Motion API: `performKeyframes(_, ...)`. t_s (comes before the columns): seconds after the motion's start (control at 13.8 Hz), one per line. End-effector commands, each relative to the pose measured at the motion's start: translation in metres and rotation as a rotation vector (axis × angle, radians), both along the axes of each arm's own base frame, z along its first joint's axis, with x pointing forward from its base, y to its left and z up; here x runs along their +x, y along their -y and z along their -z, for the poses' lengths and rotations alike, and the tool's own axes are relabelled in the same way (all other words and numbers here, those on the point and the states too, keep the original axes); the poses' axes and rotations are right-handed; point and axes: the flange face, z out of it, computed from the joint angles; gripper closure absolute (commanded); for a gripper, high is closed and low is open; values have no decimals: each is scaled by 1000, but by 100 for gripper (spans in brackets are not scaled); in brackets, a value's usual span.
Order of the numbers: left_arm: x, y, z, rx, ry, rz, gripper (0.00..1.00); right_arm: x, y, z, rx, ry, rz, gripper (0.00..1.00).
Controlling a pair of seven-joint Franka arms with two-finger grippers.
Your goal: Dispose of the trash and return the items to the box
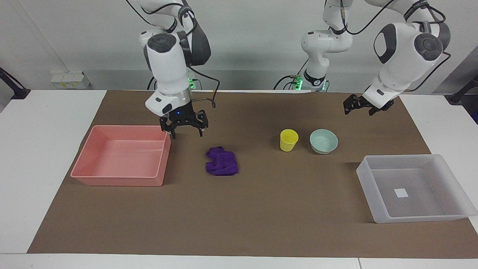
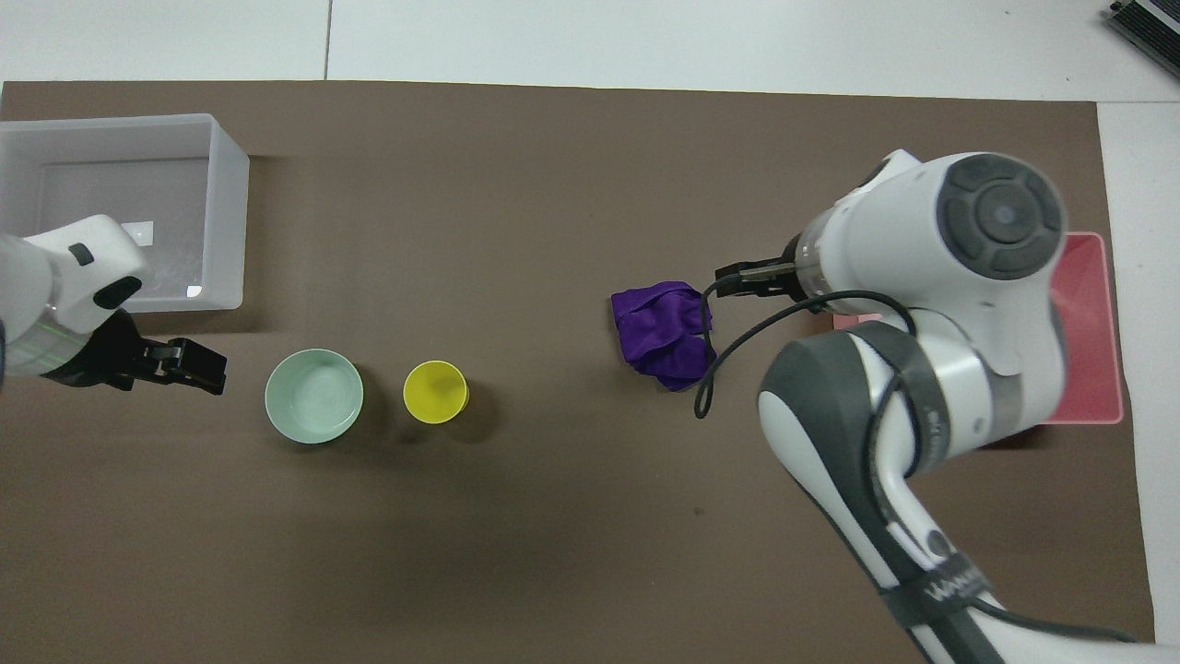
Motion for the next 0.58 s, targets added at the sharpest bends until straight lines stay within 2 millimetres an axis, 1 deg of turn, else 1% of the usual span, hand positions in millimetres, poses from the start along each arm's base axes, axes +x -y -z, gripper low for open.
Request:
performKeyframes(0.0,-33,4,51,-3,47,-29,0,8,-36,60,37,22,19,0)
performKeyframes(0.07,-36,6,74,-4,70,-31,0,6,-47,79,44,32,24,0)
performKeyframes(0.14,-40,12,96,-5,93,-19,0,2,-60,102,42,20,23,0)
performKeyframes(0.22,-44,13,113,-7,99,-27,0,-3,-74,120,37,0,27,0)
performKeyframes(0.29,-46,21,128,-2,100,-49,0,-4,-84,132,42,8,22,0)
performKeyframes(0.36,-46,29,140,0,102,-60,0,-6,-83,140,39,8,13,0)
performKeyframes(0.43,-43,29,150,0,102,-62,0,-7,-82,146,34,4,1,17)
performKeyframes(0.51,-40,24,160,1,96,-73,0,-11,-80,156,31,3,-9,42)
